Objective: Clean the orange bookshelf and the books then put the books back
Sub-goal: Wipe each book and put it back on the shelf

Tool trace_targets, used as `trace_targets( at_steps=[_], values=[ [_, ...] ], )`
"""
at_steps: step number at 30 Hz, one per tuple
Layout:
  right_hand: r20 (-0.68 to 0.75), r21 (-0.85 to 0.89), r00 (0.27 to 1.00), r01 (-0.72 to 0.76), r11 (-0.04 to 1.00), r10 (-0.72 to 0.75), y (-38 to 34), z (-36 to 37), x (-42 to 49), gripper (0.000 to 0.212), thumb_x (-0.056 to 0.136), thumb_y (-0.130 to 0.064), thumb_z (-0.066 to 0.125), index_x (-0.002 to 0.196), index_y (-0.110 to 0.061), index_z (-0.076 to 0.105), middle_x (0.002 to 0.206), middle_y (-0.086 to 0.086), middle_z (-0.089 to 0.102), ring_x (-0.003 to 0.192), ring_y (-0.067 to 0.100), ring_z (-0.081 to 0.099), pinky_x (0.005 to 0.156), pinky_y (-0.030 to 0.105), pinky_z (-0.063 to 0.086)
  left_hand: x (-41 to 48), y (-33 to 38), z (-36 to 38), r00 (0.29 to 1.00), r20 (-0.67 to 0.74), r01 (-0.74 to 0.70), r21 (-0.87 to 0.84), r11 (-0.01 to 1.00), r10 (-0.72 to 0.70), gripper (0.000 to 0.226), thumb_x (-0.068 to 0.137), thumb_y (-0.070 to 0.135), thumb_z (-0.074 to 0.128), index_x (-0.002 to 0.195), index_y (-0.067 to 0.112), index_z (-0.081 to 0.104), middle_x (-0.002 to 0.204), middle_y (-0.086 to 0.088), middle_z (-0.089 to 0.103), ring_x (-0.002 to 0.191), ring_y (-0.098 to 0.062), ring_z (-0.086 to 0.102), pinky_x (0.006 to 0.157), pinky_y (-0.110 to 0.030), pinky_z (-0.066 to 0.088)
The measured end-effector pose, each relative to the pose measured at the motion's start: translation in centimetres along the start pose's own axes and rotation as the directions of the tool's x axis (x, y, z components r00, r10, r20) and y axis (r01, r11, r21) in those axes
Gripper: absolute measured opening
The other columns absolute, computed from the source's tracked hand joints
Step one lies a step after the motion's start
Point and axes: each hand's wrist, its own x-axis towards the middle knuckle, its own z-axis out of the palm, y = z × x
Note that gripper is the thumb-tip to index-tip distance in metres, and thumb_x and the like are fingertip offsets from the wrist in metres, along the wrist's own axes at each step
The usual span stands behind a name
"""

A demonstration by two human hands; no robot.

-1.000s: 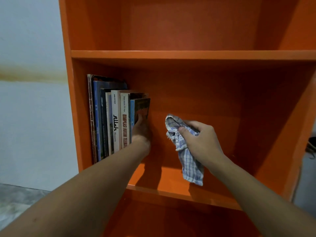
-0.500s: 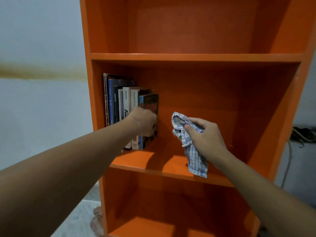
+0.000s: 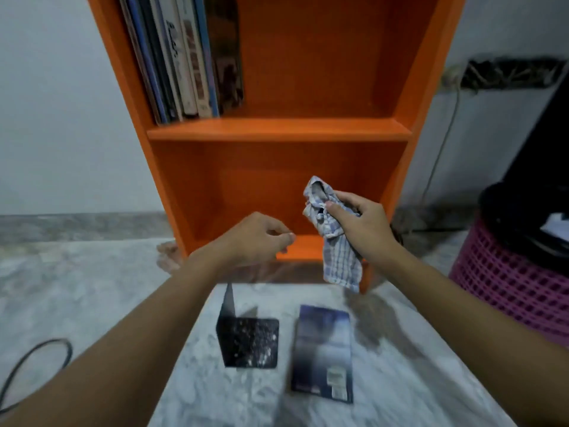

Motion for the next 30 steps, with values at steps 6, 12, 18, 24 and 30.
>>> trace_targets(
  at_steps=[6,12,18,24,30],
  values=[
    [0.059,-0.012,0.959,-0.277,0.961,0.277,11.4,2.1,-5.5,0.029,0.094,-0.029,0.064,0.121,-0.02,0.068,0.119,-0.003,0.069,0.109,0.017,0.064,0.098,0.042,0.051,-0.8,-8.1,15.6,0.943,0.125,0.321,-0.117,0.94,-0.307,0.036,0.095,0.034,0.057,0.121,0.01,0.064,0.115,-0.007,0.068,0.094,-0.022,0.067,0.08,-0.034,0.055],
    [-0.051,0.096,0.909,-0.408,0.908,0.413,18.1,1.6,-8.7,0.006,0.092,-0.023,0.066,0.092,-0.027,0.07,0.097,-0.008,0.071,0.084,-0.002,0.064,0.068,0.009,0.048,-3.2,-13.9,25.9,0.883,0.095,0.451,0.107,0.886,-0.461,0.023,0.092,0.021,0.055,0.097,0.0,0.064,0.103,-0.018,0.064,0.107,-0.033,0.062,0.074,-0.027,0.04],
    [-0.124,-0.214,0.956,-0.288,0.933,0.267,23.5,1.2,-9.8,0.029,0.094,-0.029,0.063,0.121,-0.017,0.066,0.112,-0.008,0.062,0.102,0.007,0.059,0.086,0.02,0.042,-3.6,-17.0,27.1,0.885,0.101,0.452,0.047,0.891,-0.455,0.016,0.08,0.015,0.066,0.081,0.003,0.077,0.052,0.001,0.05,0.073,-0.023,0.064,0.048,-0.016,0.032],
    [0.584,-0.37,0.752,0.582,0.725,-0.306,29.7,5.0,-14.1,0.02,0.096,-0.025,0.06,0.11,-0.023,0.074,0.116,0.004,0.067,0.099,0.022,0.062,0.082,0.027,0.05,-2.9,-18.1,26.5,0.855,0.142,0.517,-0.134,0.846,-0.499,0.026,0.061,0.017,0.059,0.074,0.003,0.077,0.063,-0.02,0.067,0.064,-0.032,0.068,0.056,-0.023,0.046],
    [0.276,-0.673,0.957,0.255,0.694,-0.084,32.6,4.0,-5.3,0.027,0.099,-0.018,0.052,0.12,-0.018,0.068,0.128,0.011,0.06,0.111,0.029,0.057,0.091,0.039,0.052,-2.5,-18.6,26.8,0.762,0.2,0.645,-0.325,0.691,-0.616,0.001,0.079,-0.006,0.073,0.078,-0.005,0.073,0.047,-0.005,0.06,0.026,-0.004,0.045,0.033,-0.012,0.034]
  ],
)
